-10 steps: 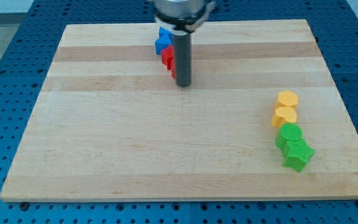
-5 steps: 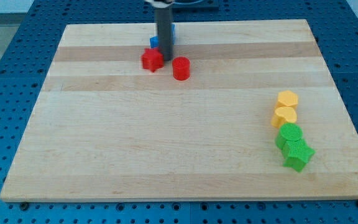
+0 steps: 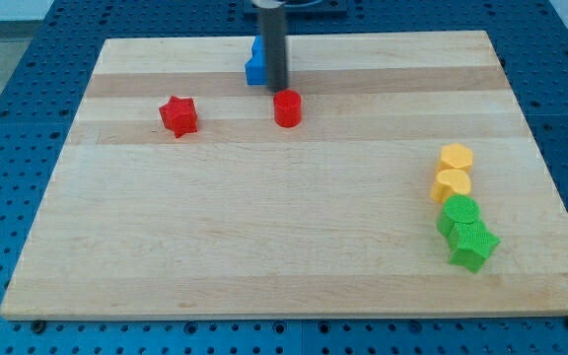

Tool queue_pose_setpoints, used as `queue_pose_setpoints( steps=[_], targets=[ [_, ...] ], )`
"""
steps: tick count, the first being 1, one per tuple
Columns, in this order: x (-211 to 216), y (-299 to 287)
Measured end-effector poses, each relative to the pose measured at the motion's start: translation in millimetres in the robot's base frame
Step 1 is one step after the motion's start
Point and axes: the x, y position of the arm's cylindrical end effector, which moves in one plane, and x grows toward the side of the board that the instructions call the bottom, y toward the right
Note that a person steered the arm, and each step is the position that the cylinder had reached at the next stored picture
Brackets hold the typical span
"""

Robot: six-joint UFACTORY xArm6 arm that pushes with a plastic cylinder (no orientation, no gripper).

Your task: Push the red blocks towards the center left side of the board

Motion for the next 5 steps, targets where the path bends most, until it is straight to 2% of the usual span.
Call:
queue_pose_setpoints(
  steps=[1,2,3,4,5],
  targets=[
    [27,25],
    [51,-11],
    [60,-100],
    [59,-101],
    [64,-39]
  ],
)
